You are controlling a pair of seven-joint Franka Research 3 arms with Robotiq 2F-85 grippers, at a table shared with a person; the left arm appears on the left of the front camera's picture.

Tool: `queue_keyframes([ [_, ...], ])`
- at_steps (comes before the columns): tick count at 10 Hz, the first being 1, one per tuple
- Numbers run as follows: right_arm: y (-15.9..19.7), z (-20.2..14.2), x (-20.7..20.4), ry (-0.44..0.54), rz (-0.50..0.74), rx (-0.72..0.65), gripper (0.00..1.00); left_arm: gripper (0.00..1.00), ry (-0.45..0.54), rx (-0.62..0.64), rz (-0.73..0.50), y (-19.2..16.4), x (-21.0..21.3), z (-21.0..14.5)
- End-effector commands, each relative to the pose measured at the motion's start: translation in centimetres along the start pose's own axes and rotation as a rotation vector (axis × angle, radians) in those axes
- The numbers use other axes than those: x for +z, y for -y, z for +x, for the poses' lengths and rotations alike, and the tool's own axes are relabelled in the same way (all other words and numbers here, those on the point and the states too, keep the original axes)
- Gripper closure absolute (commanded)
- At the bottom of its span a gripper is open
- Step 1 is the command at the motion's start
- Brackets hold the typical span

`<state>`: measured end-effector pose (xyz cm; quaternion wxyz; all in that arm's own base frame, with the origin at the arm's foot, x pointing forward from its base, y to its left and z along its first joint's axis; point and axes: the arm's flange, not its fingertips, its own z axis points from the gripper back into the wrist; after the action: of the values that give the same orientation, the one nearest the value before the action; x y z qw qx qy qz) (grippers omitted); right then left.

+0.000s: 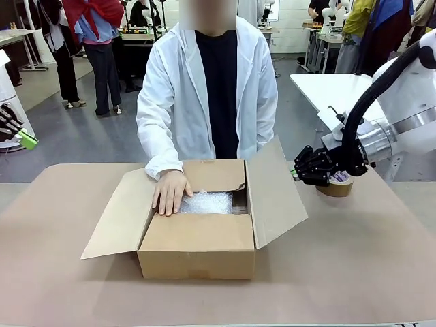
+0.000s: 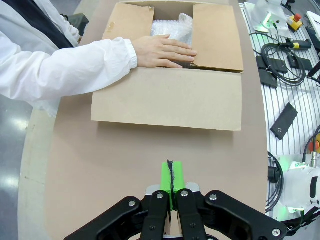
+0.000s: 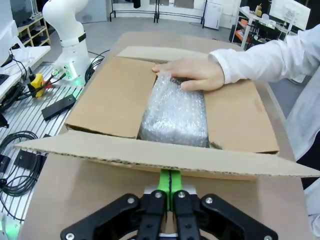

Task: Wrap the clocks to prevent damage.
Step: Push the right (or left) flap of the Package Box to close it.

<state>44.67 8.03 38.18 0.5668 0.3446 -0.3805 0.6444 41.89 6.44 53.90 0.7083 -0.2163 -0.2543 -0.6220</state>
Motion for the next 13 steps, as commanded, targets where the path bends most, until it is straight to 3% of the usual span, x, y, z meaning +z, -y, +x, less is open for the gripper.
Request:
queue_keyframes([
  [1,-0.5,-0.3,-0.9,0.025,-0.005,-0.029,0.99,1.0,0.004,-0.001,0.001,0.1,0.0,0.0],
  [13,3.0,1.9,-8.8,-0.004,0.073,-0.052,0.99,1.0,0.004,-0.001,0.001,0.1,0.0,0.0],
])
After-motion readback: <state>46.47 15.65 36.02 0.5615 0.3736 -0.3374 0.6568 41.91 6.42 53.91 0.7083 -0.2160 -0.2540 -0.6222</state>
